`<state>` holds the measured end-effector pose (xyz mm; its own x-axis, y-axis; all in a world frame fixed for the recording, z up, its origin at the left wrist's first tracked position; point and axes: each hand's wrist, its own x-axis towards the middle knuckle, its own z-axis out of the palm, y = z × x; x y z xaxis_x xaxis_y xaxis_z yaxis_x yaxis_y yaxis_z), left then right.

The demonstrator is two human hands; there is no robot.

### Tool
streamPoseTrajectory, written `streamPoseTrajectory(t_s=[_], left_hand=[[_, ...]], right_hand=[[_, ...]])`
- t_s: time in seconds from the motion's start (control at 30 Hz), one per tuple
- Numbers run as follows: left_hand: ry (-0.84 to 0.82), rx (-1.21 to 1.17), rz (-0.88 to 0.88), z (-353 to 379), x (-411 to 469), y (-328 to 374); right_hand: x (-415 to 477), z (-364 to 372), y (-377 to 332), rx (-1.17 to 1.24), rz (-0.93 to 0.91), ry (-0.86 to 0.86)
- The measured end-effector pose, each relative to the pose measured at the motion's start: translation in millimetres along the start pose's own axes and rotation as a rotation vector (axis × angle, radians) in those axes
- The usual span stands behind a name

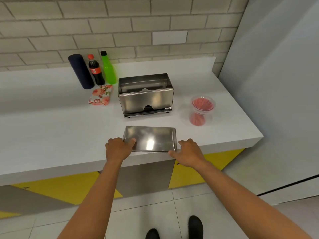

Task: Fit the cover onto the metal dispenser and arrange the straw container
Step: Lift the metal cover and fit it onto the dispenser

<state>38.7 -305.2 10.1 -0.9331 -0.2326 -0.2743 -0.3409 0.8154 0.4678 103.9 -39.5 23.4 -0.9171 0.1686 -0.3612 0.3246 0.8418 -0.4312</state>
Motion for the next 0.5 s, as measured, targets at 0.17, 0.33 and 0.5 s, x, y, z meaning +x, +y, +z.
streamPoseTrajectory(t_s=[0.17,0.33,0.5], left_hand=[[-0.017,-0.126,-0.015,1,1,3],[0.025,-0.272,-0.048,1,3,3],[-0.011,-0.319,-0.1,1,11,-5]], right_hand=[[-8,6,-14,0.094,0.039,0.034],[-8,7,-22,0.222,0.117,0.046],[-3,5,-25,0.565,0.298,0.053]])
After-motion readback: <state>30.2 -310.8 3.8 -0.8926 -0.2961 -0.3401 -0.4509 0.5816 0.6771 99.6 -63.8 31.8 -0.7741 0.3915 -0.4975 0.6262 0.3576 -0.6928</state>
